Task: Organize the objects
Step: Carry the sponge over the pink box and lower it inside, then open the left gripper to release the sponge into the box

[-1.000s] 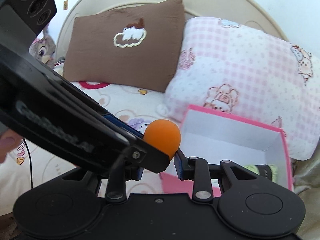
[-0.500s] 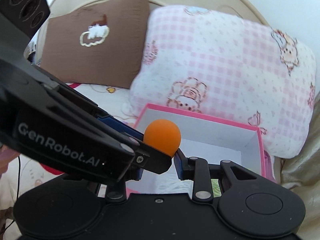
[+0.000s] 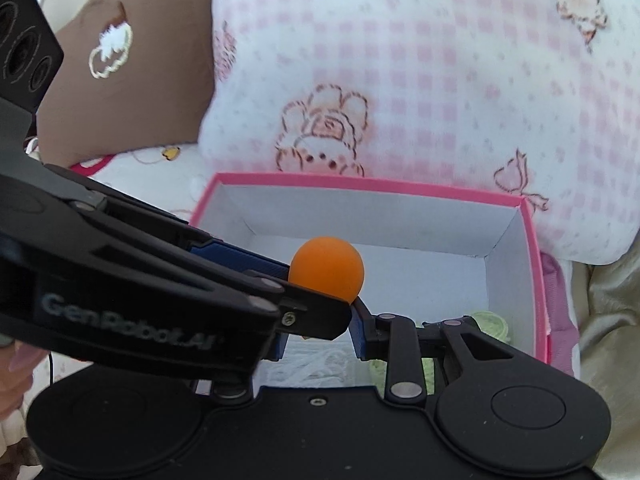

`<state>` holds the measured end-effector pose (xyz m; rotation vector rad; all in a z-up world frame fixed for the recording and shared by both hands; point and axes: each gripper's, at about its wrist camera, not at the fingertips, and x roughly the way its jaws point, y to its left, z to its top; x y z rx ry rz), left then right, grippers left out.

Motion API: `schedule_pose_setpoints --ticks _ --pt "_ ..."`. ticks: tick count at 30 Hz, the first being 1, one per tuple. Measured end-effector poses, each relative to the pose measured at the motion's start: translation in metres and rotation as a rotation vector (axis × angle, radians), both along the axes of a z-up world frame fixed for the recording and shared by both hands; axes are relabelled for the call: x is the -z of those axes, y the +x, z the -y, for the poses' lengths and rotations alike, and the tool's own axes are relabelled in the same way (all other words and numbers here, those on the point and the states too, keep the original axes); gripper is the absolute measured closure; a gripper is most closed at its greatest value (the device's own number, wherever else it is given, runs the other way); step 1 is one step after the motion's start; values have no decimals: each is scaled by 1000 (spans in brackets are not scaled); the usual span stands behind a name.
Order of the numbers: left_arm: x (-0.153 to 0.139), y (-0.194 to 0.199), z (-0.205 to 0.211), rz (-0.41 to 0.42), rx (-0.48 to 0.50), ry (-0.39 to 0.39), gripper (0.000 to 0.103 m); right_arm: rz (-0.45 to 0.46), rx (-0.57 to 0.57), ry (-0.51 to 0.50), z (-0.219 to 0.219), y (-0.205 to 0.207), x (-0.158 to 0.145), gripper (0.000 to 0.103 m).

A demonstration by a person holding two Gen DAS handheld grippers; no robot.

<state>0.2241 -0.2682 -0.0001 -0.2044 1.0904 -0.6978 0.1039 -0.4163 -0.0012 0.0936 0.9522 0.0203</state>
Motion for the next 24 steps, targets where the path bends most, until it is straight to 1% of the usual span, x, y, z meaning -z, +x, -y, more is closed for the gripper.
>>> schedule_pose_setpoints --ticks 2,3,5,6,8,9,11,16,19,22,24 --pt "12 8 2 -9 -37 1 67 -12 -7 -9 4 8 9 68" --pt "18 12 3 -23 -50 -11 67 -15 -14 -21 6 12 13 68" --pt "30 20 4 -47 -70 -34 67 -26 -50 -70 8 20 22 68" --pt "36 24 4 -63 -80 -44 67 -35 -48 -51 13 24 27 68" --pt "47 31 5 -99 -97 -62 67 -80 -7 15 26 33 37 68" --pt "51 33 5 -111 -103 -69 67 -91 -5 20 28 35 41 68" --pt "59 36 5 -136 -113 -82 67 -95 -18 -7 27 36 47 68" --pt "75 38 5 -194 -137 -80 68 -123 -34 -23 25 36 58 68" --pt "83 40 5 -224 -140 -107 69 -123 -54 -54 26 32 60 68" --pt "86 40 8 -226 -140 -101 70 -132 -38 -31 32 33 64 68" --pt "87 38 9 -225 -142 -96 70 -131 -44 -42 32 33 66 68"
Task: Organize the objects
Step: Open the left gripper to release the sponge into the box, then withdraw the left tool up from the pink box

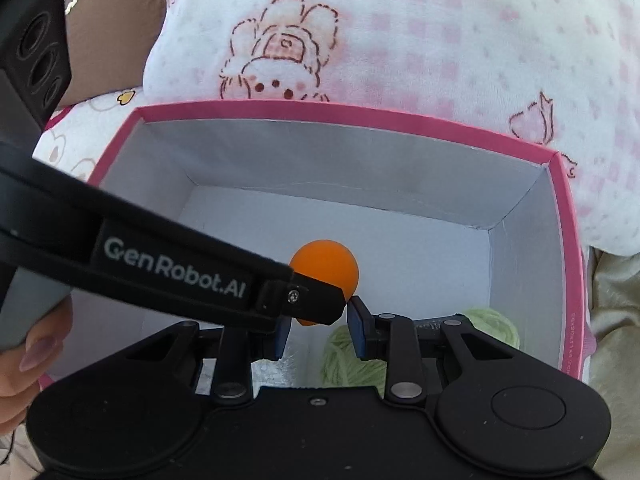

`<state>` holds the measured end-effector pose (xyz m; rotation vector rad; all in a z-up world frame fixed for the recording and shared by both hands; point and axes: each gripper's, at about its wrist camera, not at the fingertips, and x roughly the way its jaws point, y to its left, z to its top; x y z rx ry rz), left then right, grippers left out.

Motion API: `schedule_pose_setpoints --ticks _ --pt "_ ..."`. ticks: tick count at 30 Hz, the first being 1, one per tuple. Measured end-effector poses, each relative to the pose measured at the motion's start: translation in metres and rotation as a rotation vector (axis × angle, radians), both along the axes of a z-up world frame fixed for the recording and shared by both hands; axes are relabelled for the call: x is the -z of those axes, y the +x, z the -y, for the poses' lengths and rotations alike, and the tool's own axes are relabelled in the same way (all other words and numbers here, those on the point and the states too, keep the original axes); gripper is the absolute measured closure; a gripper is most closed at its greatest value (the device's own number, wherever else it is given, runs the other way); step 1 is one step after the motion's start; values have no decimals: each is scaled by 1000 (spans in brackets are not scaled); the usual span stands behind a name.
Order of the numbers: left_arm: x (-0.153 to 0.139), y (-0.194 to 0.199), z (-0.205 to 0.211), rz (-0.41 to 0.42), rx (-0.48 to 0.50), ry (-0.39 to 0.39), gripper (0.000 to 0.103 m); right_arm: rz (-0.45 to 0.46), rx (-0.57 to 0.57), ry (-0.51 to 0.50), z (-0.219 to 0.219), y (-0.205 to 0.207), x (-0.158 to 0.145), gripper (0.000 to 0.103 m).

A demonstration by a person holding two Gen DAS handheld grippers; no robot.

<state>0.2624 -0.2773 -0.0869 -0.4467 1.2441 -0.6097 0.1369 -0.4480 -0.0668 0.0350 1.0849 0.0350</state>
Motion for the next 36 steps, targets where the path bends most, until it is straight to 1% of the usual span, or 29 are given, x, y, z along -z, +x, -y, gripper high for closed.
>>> schedule_pose_setpoints --ticks 5,10,13,15,17,21,23,25,30,33,35,36 --pt "3 -4 0 -2 -7 7 70 -1 1 -5 1 -2 3 68" --pt "6 -4 4 -13 -2 16 70 18 3 -1 5 -13 -5 67" --pt "6 -4 6 3 -3 46 71 35 29 39 12 -20 -10 67" --pt "8 -5 7 -1 -1 45 71 36 56 92 17 -23 -12 67" --pt "6 -8 6 1 2 49 71 37 72 119 20 -26 -13 67" --pt "-7 -16 5 54 16 95 71 82 54 82 14 -38 -20 67" --pt "-16 -22 3 79 27 118 71 112 60 101 14 -44 -26 67" --pt "-25 -28 -2 96 36 127 71 142 76 133 14 -52 -33 67" --pt "-51 -45 -16 131 53 137 71 198 59 112 -4 -66 -47 67" --pt "-67 -54 -25 162 65 161 71 207 43 108 -19 -74 -53 66" --pt "-76 -60 -34 177 72 164 71 183 58 135 -29 -77 -57 66" --pt "-79 -63 -39 180 73 164 71 171 52 121 -37 -78 -59 66"
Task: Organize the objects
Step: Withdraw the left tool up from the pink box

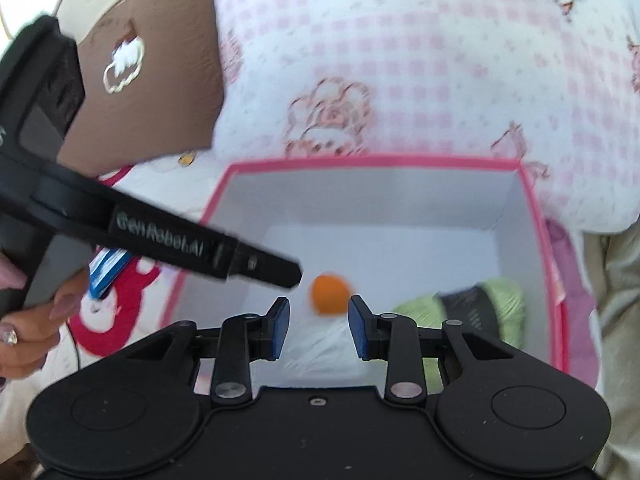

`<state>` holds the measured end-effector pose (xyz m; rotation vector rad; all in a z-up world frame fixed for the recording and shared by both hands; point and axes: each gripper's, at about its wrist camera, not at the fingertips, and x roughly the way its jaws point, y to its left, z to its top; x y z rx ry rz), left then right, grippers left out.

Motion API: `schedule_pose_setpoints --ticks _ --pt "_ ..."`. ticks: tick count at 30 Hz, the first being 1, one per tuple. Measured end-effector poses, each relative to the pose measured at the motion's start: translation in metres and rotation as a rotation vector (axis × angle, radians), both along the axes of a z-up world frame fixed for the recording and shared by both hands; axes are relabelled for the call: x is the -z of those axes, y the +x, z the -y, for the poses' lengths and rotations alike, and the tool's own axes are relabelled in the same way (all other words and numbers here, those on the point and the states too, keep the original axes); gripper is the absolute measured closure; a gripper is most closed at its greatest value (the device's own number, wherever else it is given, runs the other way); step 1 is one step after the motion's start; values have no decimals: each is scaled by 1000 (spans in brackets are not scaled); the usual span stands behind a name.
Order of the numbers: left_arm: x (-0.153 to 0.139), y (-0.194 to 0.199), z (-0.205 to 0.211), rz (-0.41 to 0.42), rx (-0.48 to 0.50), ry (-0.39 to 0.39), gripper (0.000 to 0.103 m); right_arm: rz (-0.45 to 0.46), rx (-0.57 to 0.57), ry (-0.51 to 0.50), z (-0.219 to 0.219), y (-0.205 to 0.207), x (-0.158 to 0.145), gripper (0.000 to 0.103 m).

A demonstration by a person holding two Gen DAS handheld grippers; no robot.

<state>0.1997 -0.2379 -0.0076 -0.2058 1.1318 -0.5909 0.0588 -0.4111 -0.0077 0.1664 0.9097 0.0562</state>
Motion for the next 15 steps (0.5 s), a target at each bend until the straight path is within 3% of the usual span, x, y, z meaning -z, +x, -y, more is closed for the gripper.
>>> schedule_pose_setpoints --ticks 3,7,15 --pt "-10 -9 -11 7 10 7 71 24 -23 -82 -23 -7 -8 66" --pt "-26 -28 -23 46 43 40 70 42 -30 8 -32 -14 -22 63" --pt "-60 -63 -56 96 68 54 62 79 -64 -130 -69 -33 -47 51"
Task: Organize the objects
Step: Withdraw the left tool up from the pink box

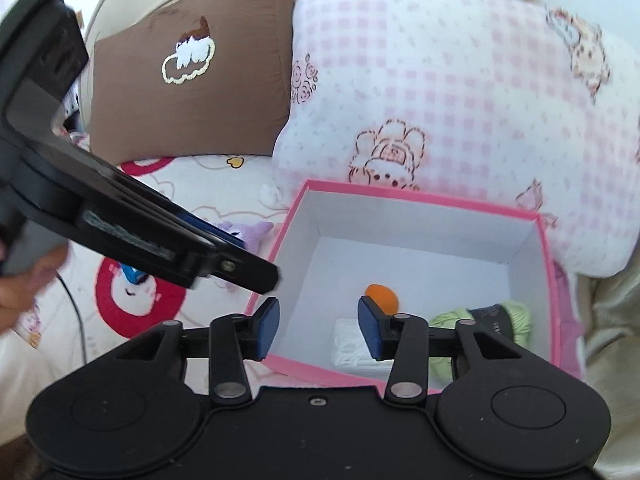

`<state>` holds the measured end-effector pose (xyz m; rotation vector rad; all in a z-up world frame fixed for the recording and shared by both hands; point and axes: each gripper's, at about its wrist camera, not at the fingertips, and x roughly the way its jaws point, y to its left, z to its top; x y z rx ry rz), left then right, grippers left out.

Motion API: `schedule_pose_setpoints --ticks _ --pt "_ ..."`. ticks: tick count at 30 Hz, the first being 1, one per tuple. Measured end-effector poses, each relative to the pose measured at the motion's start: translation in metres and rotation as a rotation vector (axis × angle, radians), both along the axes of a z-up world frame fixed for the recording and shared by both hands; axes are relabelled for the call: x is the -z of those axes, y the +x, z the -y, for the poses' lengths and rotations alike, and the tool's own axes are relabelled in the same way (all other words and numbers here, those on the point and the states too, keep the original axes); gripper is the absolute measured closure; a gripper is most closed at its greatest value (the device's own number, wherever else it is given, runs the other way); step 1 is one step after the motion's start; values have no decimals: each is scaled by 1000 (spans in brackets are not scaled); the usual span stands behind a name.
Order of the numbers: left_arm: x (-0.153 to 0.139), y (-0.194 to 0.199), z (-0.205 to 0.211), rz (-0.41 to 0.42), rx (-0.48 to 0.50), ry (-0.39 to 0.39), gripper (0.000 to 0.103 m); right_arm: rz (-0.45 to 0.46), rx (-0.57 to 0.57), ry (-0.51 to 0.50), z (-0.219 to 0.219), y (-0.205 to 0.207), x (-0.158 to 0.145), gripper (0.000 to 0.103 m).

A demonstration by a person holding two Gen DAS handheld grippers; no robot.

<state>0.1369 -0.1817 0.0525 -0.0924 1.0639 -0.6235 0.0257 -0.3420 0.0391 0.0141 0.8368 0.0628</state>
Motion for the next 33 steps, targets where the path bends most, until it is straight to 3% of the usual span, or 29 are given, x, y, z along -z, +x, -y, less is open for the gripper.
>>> schedule_pose_setpoints --ticks 2,7,10,15,17,21,29,33 --pt "-6 -7 -10 11 11 6 57 19 -3 -51 -7 -4 3 45" --pt "-17 -20 -44 16 21 14 54 -13 14 -1 -15 -12 10 44" --pt "-22 -30 -60 20 22 33 54 -5 -26 -32 -31 -22 1 42" --pt "-31 -43 -81 38 24 19 53 25 -62 -33 -51 -35 -18 32" --pt "-33 -48 -81 59 39 44 50 11 -79 5 -57 -35 -24 23" --pt "-39 -56 -89 63 42 38 50 6 -105 -5 -75 -37 -28 18" --pt "-44 -68 -122 49 16 23 28 -17 -127 -72 -106 -35 -29 12" --pt "-37 -72 -143 24 -14 19 21 -25 -160 -110 -120 -30 -27 12"
